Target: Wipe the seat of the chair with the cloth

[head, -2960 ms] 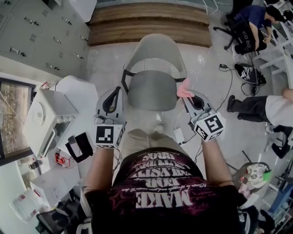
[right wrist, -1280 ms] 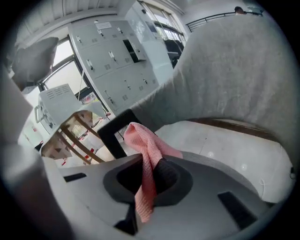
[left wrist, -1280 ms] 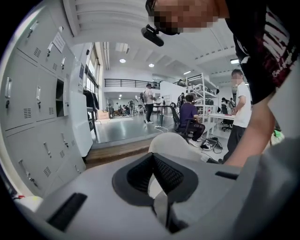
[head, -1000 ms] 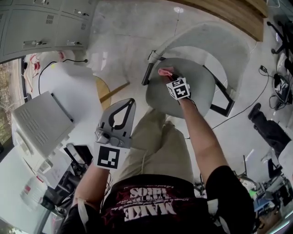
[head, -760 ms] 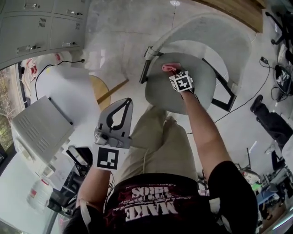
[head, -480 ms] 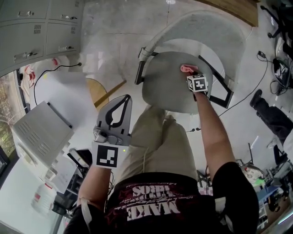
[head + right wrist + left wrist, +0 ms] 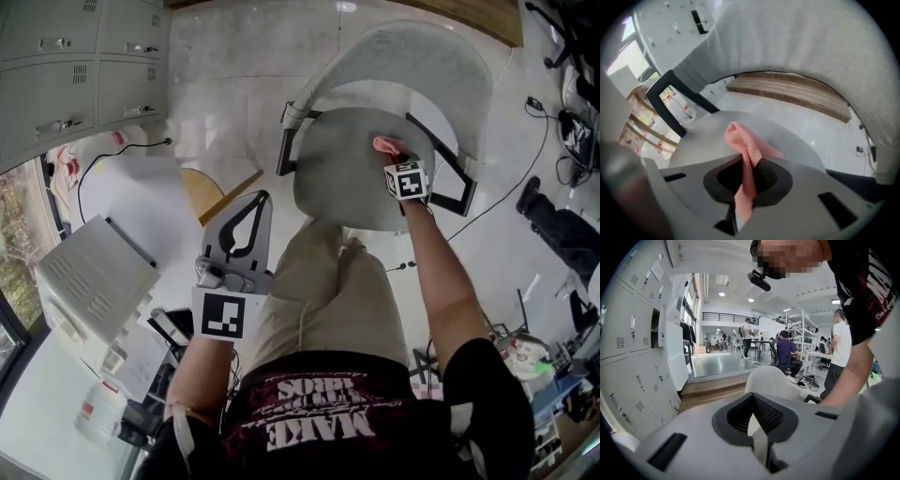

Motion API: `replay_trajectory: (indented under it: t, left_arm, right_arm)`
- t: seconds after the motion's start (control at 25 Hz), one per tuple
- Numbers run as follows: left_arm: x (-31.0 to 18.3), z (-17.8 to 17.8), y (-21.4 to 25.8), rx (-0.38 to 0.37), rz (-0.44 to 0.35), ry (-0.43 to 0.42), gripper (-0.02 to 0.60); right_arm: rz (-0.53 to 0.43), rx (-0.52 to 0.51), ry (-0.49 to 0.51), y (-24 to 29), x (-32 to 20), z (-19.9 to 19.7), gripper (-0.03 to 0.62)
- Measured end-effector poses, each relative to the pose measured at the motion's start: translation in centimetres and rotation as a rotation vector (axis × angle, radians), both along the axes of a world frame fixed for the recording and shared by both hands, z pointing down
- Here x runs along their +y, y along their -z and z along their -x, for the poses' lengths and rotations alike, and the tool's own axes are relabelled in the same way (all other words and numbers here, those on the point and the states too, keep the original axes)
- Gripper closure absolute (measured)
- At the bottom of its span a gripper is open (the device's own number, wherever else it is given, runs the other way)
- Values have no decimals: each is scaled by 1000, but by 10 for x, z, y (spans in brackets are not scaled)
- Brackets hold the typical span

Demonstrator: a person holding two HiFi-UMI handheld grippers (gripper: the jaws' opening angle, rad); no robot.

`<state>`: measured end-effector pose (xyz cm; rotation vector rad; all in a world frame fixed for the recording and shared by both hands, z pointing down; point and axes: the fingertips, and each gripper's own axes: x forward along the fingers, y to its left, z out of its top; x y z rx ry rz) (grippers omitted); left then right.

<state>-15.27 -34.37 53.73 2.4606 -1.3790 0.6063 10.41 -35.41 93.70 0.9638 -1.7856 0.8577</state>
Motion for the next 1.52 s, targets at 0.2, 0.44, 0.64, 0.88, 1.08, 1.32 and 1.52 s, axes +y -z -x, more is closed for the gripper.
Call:
replay_trajectory:
  t: [0.2,0.44,0.64,0.88,1.08,1.32,1.52]
  left_arm:
    - [7,1,4,-4,-3,9,578]
    - [18,7,1,-18,4,35,578]
    - [29,9,-3,-19,17,37,578]
    - [21,-3,11,16,-25,31,578]
    - [21,-8,14,18,-33,12,578]
    - [15,-11,21,17,-36,6,578]
    - [14,-16,22,18,-43,5,578]
  right_arm:
    - [3,-138,168,7,28,118,563]
    - [66,-109,424,-14,75,176,563]
    - [88,-45,435,-21,80,142,563]
    - [119,104,366,-26,83,22,563]
    - [155,220,275,-30,92,-64,563]
    - [98,159,217,-9,87,-31,563]
    - [15,-49,422,10,113,100,563]
